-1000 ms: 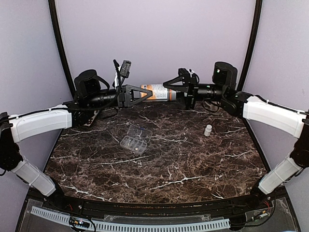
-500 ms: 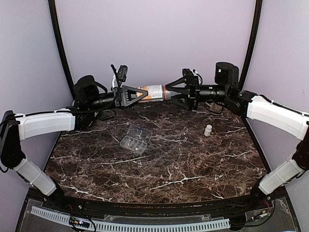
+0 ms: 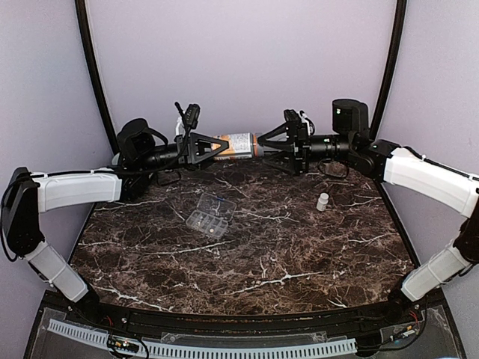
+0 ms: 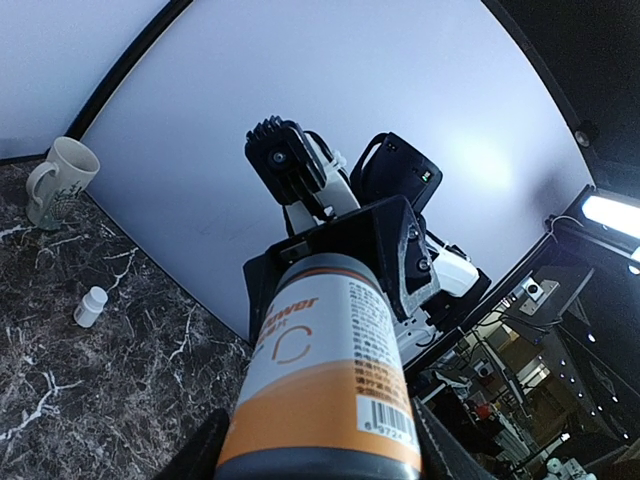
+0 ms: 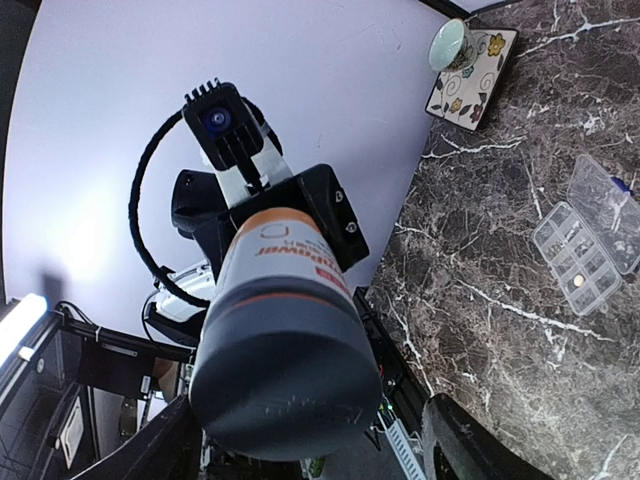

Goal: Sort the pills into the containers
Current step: Screw the lid of the pill bottle onto the pill bottle.

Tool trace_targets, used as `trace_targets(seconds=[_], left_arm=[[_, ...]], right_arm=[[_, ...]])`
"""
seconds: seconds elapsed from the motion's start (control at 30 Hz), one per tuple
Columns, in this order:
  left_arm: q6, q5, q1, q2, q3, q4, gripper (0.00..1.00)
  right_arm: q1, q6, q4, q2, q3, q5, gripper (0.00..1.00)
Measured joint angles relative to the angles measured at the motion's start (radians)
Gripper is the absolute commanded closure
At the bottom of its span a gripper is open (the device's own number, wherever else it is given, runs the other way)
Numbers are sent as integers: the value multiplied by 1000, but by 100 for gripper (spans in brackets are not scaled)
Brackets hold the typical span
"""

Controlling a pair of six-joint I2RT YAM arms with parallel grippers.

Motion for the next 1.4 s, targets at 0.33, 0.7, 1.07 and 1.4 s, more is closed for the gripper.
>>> trace_targets(seconds=[0.33, 0.7, 1.07, 1.4], left_arm=[[-50, 18, 12, 24, 0, 30, 100], [-341, 107, 19, 157, 2, 263, 100], [-685, 186, 22, 273, 45, 536, 100], [-818, 271, 22, 300, 104, 638, 100]], right_arm=[[0, -144, -129, -31, 43, 31, 16], [53, -639, -423, -92, 168, 275, 14], [132, -1017, -454, -187, 69, 502, 13], [159, -1142, -439, -169, 45, 522, 13]])
